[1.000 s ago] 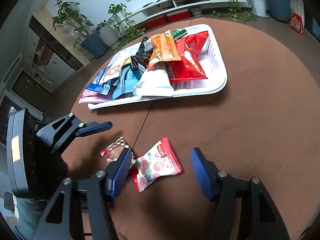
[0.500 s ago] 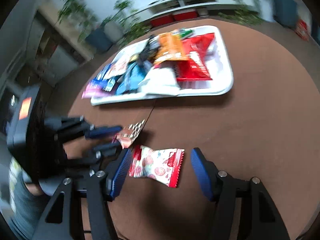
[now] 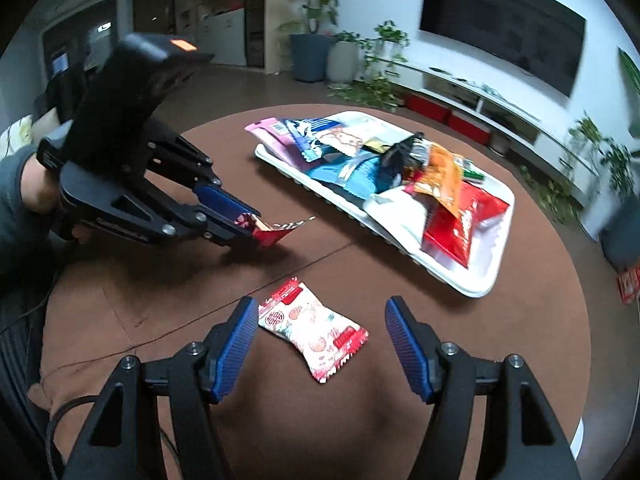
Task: Organize snacks
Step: 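Grasp the white-red packet with the right tool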
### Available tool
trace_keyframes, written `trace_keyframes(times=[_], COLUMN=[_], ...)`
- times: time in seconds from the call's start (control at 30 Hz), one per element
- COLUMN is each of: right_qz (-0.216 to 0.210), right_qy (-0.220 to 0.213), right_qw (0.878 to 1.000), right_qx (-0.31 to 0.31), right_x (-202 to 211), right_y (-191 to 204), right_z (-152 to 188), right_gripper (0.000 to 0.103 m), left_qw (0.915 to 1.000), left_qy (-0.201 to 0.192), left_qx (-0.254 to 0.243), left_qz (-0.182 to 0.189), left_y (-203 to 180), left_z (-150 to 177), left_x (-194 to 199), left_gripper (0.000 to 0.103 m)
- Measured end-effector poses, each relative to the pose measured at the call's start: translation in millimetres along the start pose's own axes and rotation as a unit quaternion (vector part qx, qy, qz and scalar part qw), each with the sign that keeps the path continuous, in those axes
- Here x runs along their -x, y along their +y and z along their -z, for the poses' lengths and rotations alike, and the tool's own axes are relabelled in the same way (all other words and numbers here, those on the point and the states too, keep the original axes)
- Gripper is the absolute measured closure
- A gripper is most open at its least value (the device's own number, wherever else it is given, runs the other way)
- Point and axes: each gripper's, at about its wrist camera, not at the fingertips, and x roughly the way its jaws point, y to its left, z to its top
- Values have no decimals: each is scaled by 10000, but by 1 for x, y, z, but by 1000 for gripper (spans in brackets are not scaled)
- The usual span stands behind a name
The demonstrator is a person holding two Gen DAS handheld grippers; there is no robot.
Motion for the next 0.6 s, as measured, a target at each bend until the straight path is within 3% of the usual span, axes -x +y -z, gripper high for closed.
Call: trace_keyframes(times=[0.2, 0.5, 0.6], right_qz=[-184, -259, -403], right_qy=[242, 628, 669], right_qw=[9990, 9950, 9940], right_qx=[329, 734, 766], right_x=[-15, -32, -30], right_y=[-1, 8, 11], right_z=[3, 9, 9], right_gripper=[37, 40, 52], left_qw=[9985, 9973, 9976], left_qy=[-151, -230, -197], left_qx=[526, 690, 656], left_qz=[-87, -81, -65], left_y=[-2, -3, -5], left_z=[24, 28, 26], left_x=[9, 10, 9], left_gripper=[84, 84, 84])
